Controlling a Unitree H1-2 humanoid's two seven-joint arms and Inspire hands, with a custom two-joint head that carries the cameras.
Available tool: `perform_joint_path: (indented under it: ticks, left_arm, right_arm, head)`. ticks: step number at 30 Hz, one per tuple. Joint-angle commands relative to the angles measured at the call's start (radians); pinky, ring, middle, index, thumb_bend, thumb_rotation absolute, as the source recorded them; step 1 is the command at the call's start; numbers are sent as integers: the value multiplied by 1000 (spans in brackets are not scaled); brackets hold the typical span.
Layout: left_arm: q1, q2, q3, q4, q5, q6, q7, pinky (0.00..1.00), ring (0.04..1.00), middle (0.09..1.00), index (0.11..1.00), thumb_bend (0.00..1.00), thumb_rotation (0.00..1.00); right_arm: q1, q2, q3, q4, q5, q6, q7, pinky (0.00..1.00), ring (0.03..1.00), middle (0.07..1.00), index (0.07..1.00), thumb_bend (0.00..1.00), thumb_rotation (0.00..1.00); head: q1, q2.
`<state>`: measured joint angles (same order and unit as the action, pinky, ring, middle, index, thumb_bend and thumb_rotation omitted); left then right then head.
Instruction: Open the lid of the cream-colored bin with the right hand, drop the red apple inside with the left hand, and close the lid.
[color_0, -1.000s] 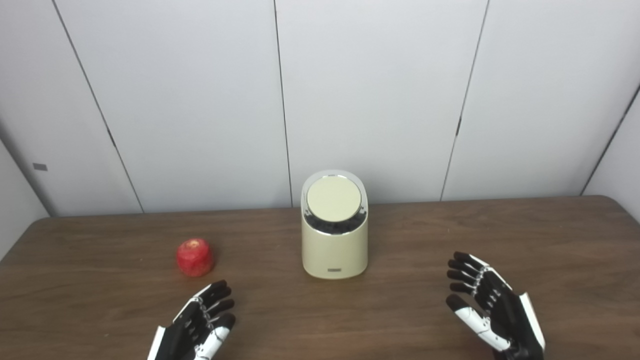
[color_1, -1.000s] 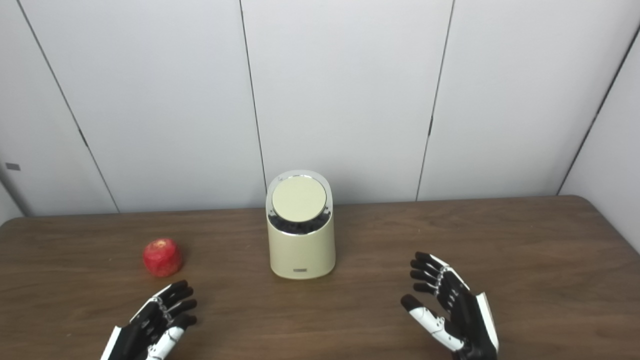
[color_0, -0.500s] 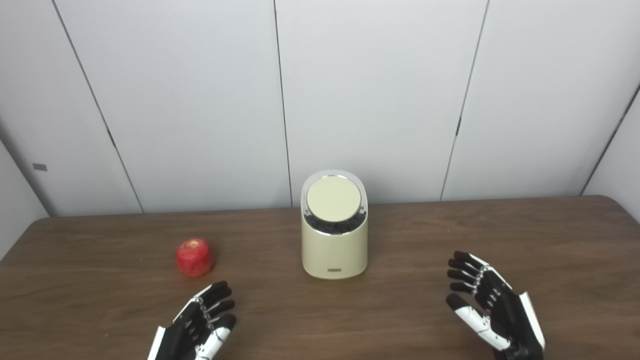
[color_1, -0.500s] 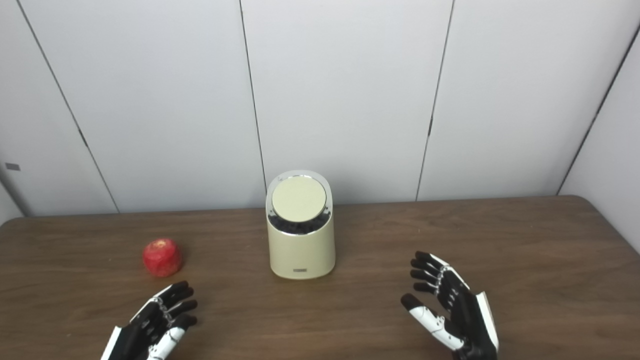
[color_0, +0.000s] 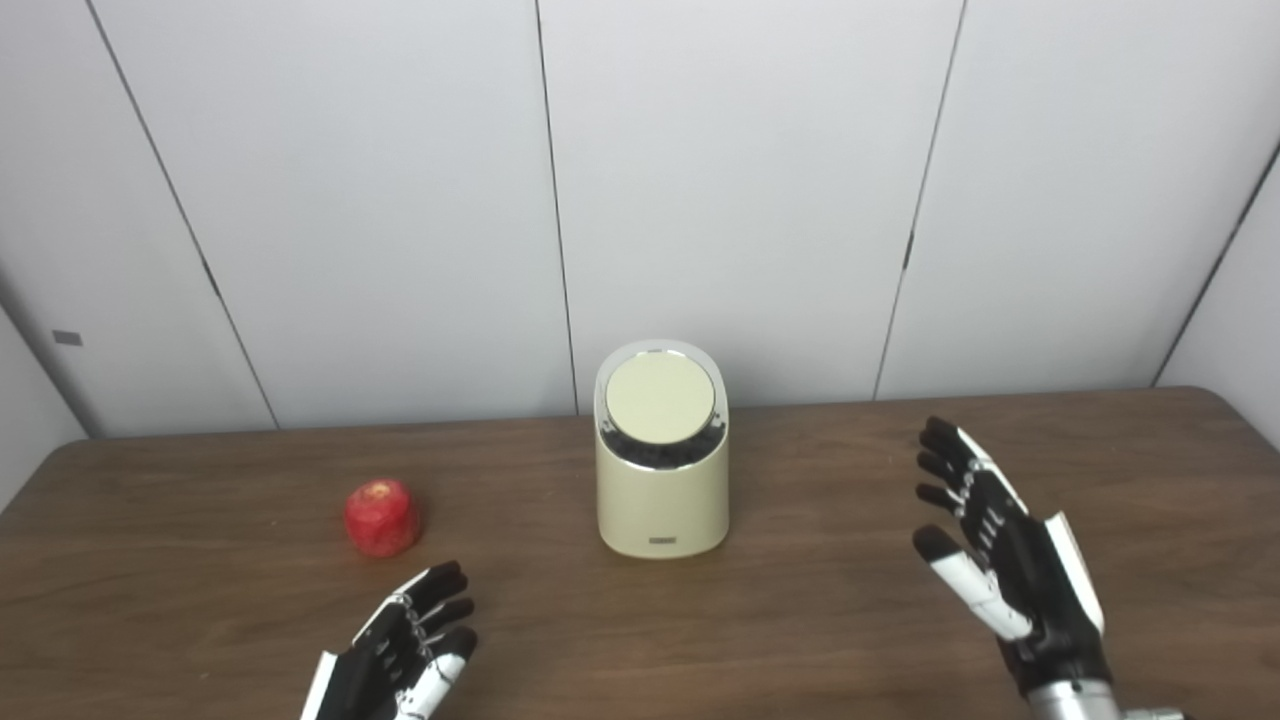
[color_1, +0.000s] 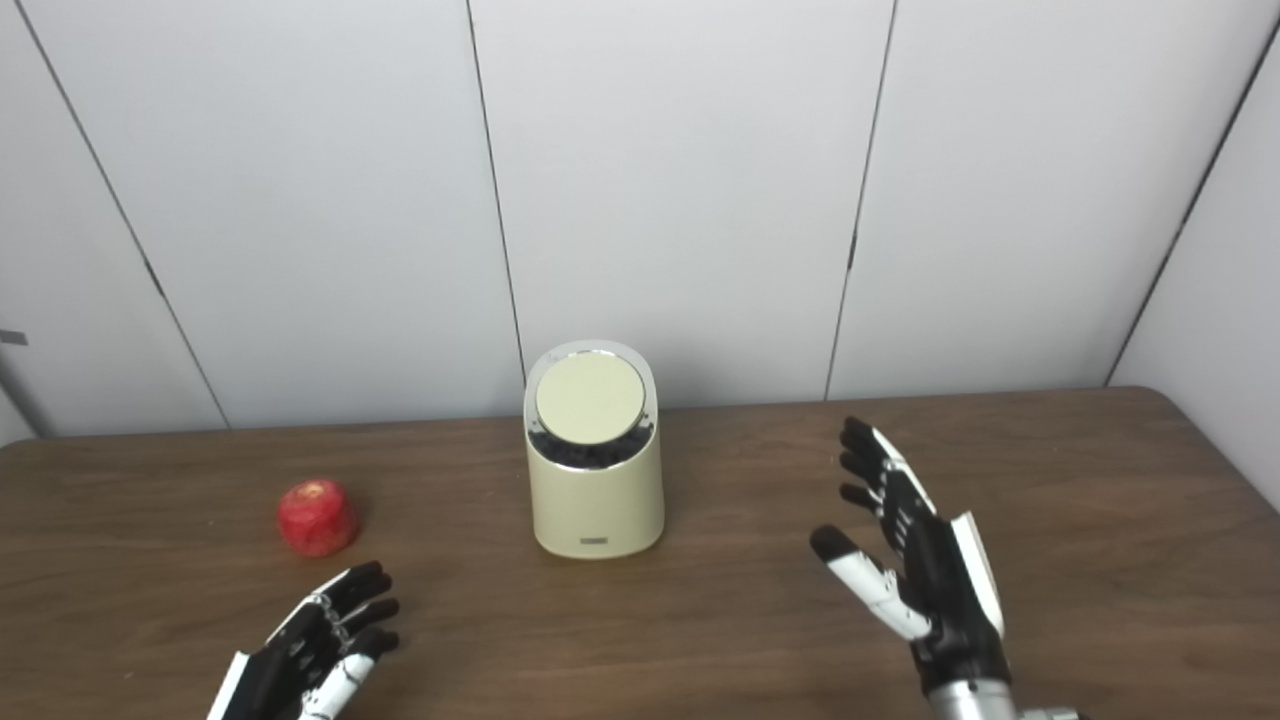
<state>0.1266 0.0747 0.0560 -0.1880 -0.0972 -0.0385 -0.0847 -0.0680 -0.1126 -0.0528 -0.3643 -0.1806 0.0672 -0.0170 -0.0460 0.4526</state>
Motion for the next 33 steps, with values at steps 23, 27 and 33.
perform_joint_path:
  ticks: [23, 27, 33]
  left_arm:
    - [-11, -9, -14, -34, 19, -29, 3, 705, 788, 825, 819, 629, 367]
    - [-10, -12, -20, -32, 34, -33, 7, 698, 783, 824, 817, 619, 379]
    - [-9, -17, -28, -27, 58, -45, 15, 700, 787, 822, 817, 593, 371]
  right_arm:
    - [-482, -25, 141, 82, -322, 250, 10, 678, 829, 924, 983, 949, 452]
    - [-532, -39, 187, 140, -420, 283, 16, 660, 843, 938, 995, 981, 496]
    - [-577, -42, 232, 224, -507, 276, 3, 745, 926, 977, 992, 968, 436]
  head:
    - [9, -3]
    - [13, -4]
    - [25, -5]
